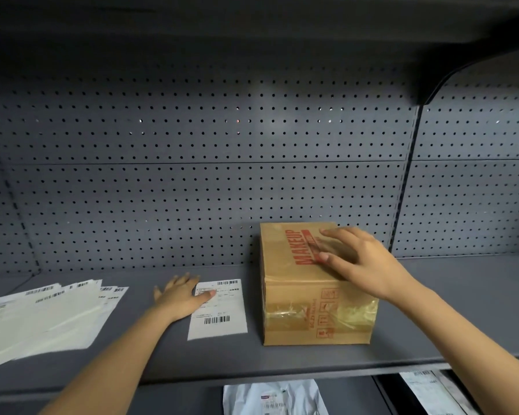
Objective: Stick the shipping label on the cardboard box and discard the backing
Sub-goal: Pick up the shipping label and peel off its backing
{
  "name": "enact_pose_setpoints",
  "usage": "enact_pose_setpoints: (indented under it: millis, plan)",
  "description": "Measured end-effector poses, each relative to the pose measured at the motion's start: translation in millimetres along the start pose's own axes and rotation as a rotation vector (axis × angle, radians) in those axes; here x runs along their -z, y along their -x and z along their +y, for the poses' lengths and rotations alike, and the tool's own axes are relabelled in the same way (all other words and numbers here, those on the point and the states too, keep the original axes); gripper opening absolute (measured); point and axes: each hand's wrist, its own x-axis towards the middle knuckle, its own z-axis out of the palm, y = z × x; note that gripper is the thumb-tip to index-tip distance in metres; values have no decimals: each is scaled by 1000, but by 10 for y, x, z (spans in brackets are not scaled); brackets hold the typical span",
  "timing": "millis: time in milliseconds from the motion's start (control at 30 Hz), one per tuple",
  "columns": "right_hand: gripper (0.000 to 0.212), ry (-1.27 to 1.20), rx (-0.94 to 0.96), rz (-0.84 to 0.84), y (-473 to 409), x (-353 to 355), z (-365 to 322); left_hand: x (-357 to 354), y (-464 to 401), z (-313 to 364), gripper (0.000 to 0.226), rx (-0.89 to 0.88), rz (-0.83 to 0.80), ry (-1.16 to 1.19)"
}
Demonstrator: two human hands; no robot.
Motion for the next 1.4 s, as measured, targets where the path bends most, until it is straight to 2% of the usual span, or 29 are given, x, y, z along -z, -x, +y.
enact_pose_setpoints:
  millis: [367, 633, 833, 1167, 1300, 1400]
  plan:
    - [47, -24, 0, -11, 39, -20, -5, -47, 154, 1, 59, -55, 76, 37]
    - [47, -37, -20, -13, 52, -24, 2, -41, 327, 51, 50, -56, 175, 191]
    - [47, -42, -29, -20, 55, -13, -2, -69, 402, 101, 53, -35, 266, 484]
    - [48, -58, -36, -29, 70, 3, -12, 303, 511, 217, 70, -40, 396, 1206]
    - [46, -71, -38, -30, 87, 25, -31, 618, 655, 319, 69, -78, 379, 1373]
    - [44, -95, -39, -36, 91, 36, -35, 819, 764, 403, 70, -126, 375, 1394]
